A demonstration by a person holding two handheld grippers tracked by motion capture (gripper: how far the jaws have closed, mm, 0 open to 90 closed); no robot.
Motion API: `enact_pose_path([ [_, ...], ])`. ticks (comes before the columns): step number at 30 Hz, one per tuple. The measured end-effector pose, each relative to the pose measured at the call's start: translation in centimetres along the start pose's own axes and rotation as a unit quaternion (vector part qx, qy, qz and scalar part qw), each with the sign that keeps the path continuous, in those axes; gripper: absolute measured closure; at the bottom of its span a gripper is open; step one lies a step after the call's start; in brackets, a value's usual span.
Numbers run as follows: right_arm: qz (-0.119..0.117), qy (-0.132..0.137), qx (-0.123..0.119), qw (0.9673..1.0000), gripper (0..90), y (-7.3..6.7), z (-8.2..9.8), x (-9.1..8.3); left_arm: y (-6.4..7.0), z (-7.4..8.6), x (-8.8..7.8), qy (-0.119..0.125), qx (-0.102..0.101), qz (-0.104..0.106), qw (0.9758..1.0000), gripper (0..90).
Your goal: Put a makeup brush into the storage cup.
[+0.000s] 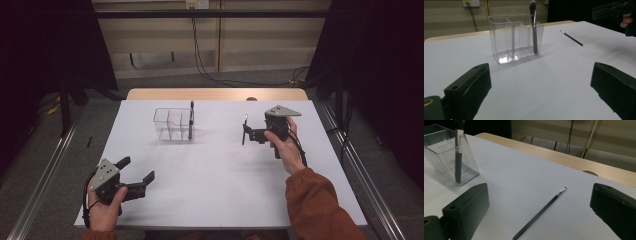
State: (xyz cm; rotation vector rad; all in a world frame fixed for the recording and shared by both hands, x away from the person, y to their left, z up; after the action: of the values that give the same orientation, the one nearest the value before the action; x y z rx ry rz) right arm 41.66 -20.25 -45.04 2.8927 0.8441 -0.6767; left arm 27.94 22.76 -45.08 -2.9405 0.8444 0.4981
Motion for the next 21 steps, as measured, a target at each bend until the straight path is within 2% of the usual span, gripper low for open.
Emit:
enact_pose_path([
  [2, 0.001, -0.015, -0.004, 0.9999, 2.6, 0.3, -0.4, 0.7, -0.1, -0.1, -0.1, 0.002, -0.001, 0.004, 1.0000, 2.8],
  [5, 0.003, -0.023, -0.007, 0.9997, 2.9, 0.5, -0.6, 1.0, -0.3, -0.2, -0.1, 0.005, -0.004, 0.000, 1.0000, 2.7],
  [10, 0.001, -0.044, -0.013, 0.9990, 3.2, 0.8, -1.0, 1.9, 0.0, -0.2, 0.0, 0.003, 0.006, -0.002, 1.0000, 2.9],
  [14, -0.002, -0.060, -0.014, 0.9981, 2.9, 0.8, -1.3, 2.3, 0.0, -0.2, 0.1, 0.001, 0.005, 0.002, 1.0000, 2.8],
  [19, -0.004, -0.085, -0.019, 0.9962, 3.1, 0.9, -1.4, 2.6, -0.1, -0.2, 0.1, 0.001, 0.005, 0.000, 1.0000, 2.8],
  [21, -0.005, -0.110, -0.017, 0.9938, 4.4, 1.0, -1.5, 2.8, -0.1, -0.1, 0.2, 0.000, 0.004, 0.001, 1.0000, 2.8],
])
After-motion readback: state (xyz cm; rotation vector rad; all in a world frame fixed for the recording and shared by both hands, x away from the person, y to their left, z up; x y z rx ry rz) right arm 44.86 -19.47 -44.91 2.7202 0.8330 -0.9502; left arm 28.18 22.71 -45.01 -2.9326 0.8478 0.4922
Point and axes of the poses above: each handheld gripper's, and its own axes: x roughly forward along the jaws, z roughly out of its underside, y roughly to its right, the point moved 4 cm from there along x, roughly forward along the jaws, and after that the axes turned 5 degrees about -z, right-handed, at the moved point
